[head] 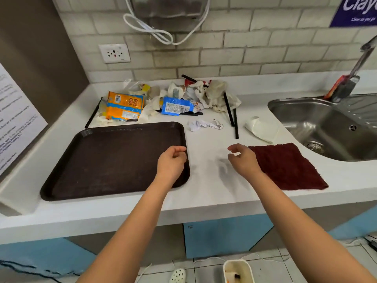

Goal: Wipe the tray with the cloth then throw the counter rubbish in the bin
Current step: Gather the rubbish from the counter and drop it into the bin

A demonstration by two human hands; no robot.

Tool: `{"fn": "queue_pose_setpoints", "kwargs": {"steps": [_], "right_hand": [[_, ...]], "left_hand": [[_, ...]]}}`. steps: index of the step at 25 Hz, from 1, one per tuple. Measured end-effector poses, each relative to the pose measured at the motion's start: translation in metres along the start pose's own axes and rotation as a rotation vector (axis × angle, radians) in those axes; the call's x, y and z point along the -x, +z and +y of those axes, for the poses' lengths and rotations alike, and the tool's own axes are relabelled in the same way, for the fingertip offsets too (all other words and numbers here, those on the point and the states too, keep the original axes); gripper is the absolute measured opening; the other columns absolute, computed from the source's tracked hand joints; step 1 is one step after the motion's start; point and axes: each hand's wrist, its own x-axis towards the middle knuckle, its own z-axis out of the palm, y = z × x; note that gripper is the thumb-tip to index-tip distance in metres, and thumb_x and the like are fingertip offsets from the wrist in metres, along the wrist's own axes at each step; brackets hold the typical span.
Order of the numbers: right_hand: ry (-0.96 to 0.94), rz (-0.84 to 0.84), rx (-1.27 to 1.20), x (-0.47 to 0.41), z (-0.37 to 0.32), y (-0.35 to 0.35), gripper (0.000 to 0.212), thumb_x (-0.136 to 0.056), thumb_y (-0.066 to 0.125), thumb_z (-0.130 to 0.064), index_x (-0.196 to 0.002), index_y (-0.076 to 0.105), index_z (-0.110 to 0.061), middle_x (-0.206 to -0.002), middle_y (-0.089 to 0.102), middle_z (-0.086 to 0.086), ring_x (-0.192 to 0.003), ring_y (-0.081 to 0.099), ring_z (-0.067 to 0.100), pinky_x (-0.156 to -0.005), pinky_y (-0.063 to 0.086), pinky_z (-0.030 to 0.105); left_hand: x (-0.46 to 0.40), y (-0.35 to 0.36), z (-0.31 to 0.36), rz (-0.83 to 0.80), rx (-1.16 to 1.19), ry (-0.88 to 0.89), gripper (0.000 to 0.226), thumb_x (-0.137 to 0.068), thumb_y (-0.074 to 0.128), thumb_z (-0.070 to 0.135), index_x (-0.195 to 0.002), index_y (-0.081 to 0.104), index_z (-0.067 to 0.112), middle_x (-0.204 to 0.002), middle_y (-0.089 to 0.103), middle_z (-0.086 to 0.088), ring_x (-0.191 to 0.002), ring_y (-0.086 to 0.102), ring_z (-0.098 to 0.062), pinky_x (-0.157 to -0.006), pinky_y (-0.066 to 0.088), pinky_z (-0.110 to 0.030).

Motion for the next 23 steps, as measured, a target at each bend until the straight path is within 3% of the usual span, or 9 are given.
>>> {"fn": "queue_pose_setpoints", "kwargs": {"steps": [5, 7, 9, 11, 13, 15, 17, 20, 23], "right_hand": [[0.099, 0.062, 0.132, -0.067, -0.008, 0.011, 0.028, -0.089, 0.050, -0.008, -0.114, 0.060, -0.008, -0.123, 0.051, 0.013, -0.092, 0.050, 0.020, -0.077, 0.035, 0.022], [0.137, 0.068, 0.186, -0.090, -0.006, 0.016, 0.028, -0.088, 0.050, -0.006, -0.114, 0.060, -0.006, -0.123, 0.051, 0.016, -0.102, 0.054, 0.027, -0.079, 0.035, 0.021], [0.180, 0.059, 0.236, -0.110, -0.001, 0.022, 0.028, -0.087, 0.049, -0.004, -0.113, 0.061, -0.005, -0.124, 0.051, 0.018, -0.110, 0.052, 0.032, -0.086, 0.038, 0.026], [0.213, 0.069, 0.282, -0.126, 0.004, 0.025, 0.031, -0.086, 0.047, -0.001, -0.112, 0.062, -0.005, -0.125, 0.048, 0.018, -0.113, 0.049, 0.036, -0.095, 0.039, 0.033], [0.223, 0.092, 0.349, -0.135, 0.007, 0.028, 0.036, -0.085, 0.044, 0.001, -0.115, 0.062, -0.008, -0.129, 0.045, 0.015, -0.118, 0.043, 0.037, -0.101, 0.038, 0.038], [0.255, 0.119, 0.405, -0.144, 0.010, 0.031, 0.037, -0.088, 0.041, -0.003, -0.120, 0.058, -0.011, -0.133, 0.040, 0.013, -0.122, 0.039, 0.036, -0.100, 0.040, 0.041], [0.292, 0.145, 0.432, -0.151, 0.011, 0.034, 0.032, -0.092, 0.041, -0.010, -0.120, 0.055, -0.012, -0.132, 0.039, 0.012, -0.120, 0.040, 0.036, -0.094, 0.044, 0.042], [0.347, 0.170, 0.377, -0.159, 0.013, 0.034, 0.024, -0.092, 0.042, -0.012, -0.113, 0.053, -0.013, -0.123, 0.045, 0.012, -0.108, 0.050, 0.035, -0.085, 0.046, 0.040], [0.372, 0.172, 0.315, -0.162, 0.012, 0.029, 0.037, -0.090, 0.038, -0.006, -0.125, 0.046, -0.015, -0.126, 0.044, 0.012, -0.108, 0.052, 0.035, -0.088, 0.045, 0.040]], "left_hand": [[-0.086, 0.000, 0.021, -0.106, -0.370, 0.223, 0.025, -0.090, 0.052, 0.010, -0.109, 0.064, 0.019, -0.109, 0.056, 0.001, -0.092, 0.056, -0.011, -0.082, 0.040, -0.018], [-0.118, 0.008, 0.026, -0.162, -0.456, 0.277, 0.026, -0.090, 0.051, 0.011, -0.111, 0.063, 0.020, -0.117, 0.054, -0.001, -0.094, 0.055, -0.012, -0.085, 0.040, -0.018], [-0.145, 0.019, 0.027, -0.222, -0.567, 0.332, 0.030, -0.091, 0.049, 0.013, -0.117, 0.060, 0.021, -0.128, 0.048, 0.000, -0.108, 0.051, -0.014, -0.091, 0.038, -0.019], [-0.169, 0.031, 0.023, -0.299, -0.742, 0.401, 0.042, -0.091, 0.046, 0.008, -0.129, 0.051, 0.025, -0.142, 0.035, 0.001, -0.126, 0.040, -0.020, -0.100, 0.036, -0.028], [-0.188, 0.045, 0.020, -0.411, -0.960, 0.391, 0.067, -0.088, 0.041, -0.002, -0.142, 0.031, 0.035, -0.155, 0.010, 0.002, -0.139, 0.019, -0.030, -0.108, 0.033, -0.042], [-0.207, 0.061, 0.018, -0.513, -1.167, 0.347, 0.082, -0.087, 0.039, -0.005, -0.146, 0.010, 0.044, -0.157, -0.015, 0.006, -0.142, -0.003, -0.040, -0.111, 0.024, -0.054], [-0.223, 0.078, 0.018, -0.577, -1.307, 0.321, 0.086, -0.090, 0.040, -0.001, -0.144, -0.004, 0.048, -0.153, -0.028, 0.007, -0.141, -0.012, -0.043, -0.109, 0.021, -0.062], [-0.237, 0.102, 0.017, -0.637, -1.401, 0.315, 0.089, -0.090, 0.043, 0.001, -0.141, -0.012, 0.051, -0.151, -0.032, 0.009, -0.141, 0.002, -0.041, -0.103, 0.032, -0.061], [-0.246, 0.117, 0.015, -0.680, -1.505, 0.381, 0.079, -0.093, 0.039, 0.007, -0.144, -0.006, 0.047, -0.157, -0.016, 0.009, -0.134, 0.020, -0.040, -0.102, 0.038, -0.049]]}}
